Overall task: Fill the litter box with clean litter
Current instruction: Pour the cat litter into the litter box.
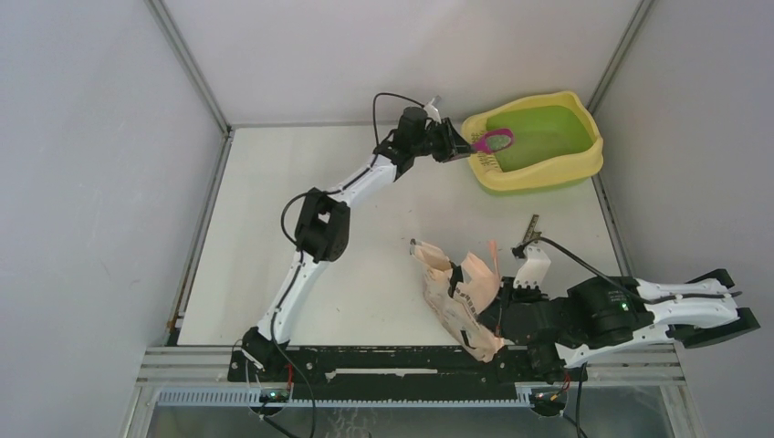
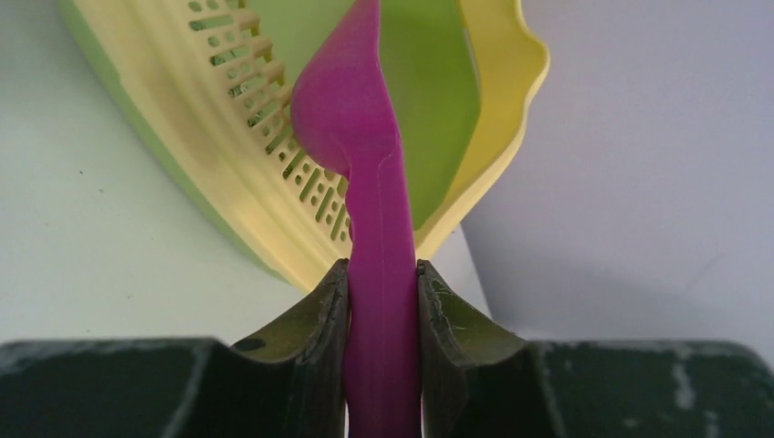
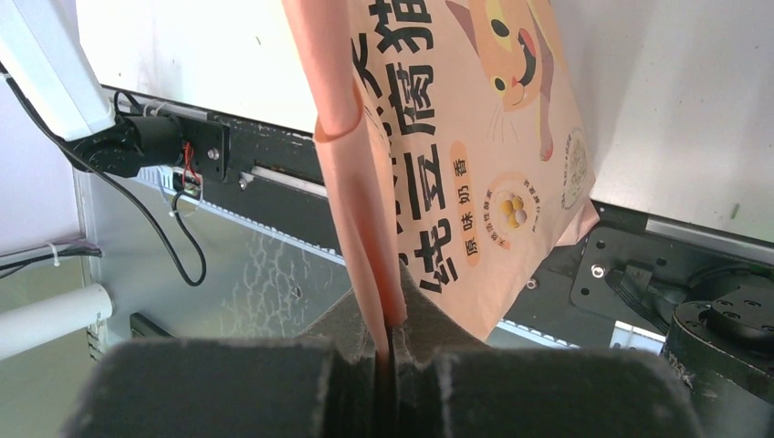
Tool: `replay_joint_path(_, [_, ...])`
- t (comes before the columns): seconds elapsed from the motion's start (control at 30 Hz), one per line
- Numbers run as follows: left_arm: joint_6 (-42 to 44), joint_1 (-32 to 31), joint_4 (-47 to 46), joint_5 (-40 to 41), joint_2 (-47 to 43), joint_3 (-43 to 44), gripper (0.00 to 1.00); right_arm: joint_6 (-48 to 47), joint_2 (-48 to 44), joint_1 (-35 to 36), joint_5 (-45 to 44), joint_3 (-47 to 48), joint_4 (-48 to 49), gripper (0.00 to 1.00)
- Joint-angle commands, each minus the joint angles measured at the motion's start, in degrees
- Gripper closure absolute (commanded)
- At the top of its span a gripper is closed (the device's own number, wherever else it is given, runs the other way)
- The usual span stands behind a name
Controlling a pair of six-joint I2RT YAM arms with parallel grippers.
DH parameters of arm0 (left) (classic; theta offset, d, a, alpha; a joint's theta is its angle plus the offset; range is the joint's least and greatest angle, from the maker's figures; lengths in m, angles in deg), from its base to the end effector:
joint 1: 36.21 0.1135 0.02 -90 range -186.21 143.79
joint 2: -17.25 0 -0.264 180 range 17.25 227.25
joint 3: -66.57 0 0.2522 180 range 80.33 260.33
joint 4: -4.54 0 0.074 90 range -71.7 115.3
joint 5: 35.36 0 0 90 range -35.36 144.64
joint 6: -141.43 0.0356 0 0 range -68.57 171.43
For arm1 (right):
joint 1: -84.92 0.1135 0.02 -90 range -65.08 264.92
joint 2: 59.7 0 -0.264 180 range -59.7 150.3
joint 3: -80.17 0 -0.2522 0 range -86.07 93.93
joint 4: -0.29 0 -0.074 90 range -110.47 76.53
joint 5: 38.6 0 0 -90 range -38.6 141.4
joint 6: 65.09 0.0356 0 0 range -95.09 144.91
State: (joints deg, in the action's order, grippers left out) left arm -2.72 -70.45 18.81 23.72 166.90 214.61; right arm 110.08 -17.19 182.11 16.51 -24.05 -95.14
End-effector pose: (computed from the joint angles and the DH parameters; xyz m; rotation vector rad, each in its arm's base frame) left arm 0.4861 -0.3530 0.2112 0.0681 2.1183 -1.5036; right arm 0.0096 0.0863 0.3390 -0.0674 2.4816 0.6293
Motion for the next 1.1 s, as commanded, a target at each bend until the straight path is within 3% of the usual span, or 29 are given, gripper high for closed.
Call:
replay_joint_path(0.0, [13.9, -2.6, 6.7, 9.3, -1.2, 5.5, 0.96, -1.9, -0.8, -1.3, -0.9, 0.8, 1.6, 1.0])
replay_joint_path(0.63, [45.4, -10.3, 11.3, 30.6, -5.2, 4.8, 0.97, -4.8, -3.8, -4.3, 1.0, -2.5, 5.0, 1.0])
replay_joint_path(1.07, [59.1, -12.2, 3.3, 37.3, -9.8, -0.8, 0.97, -7.0, -5.3, -6.6, 2.1, -4.2, 7.2, 1.0])
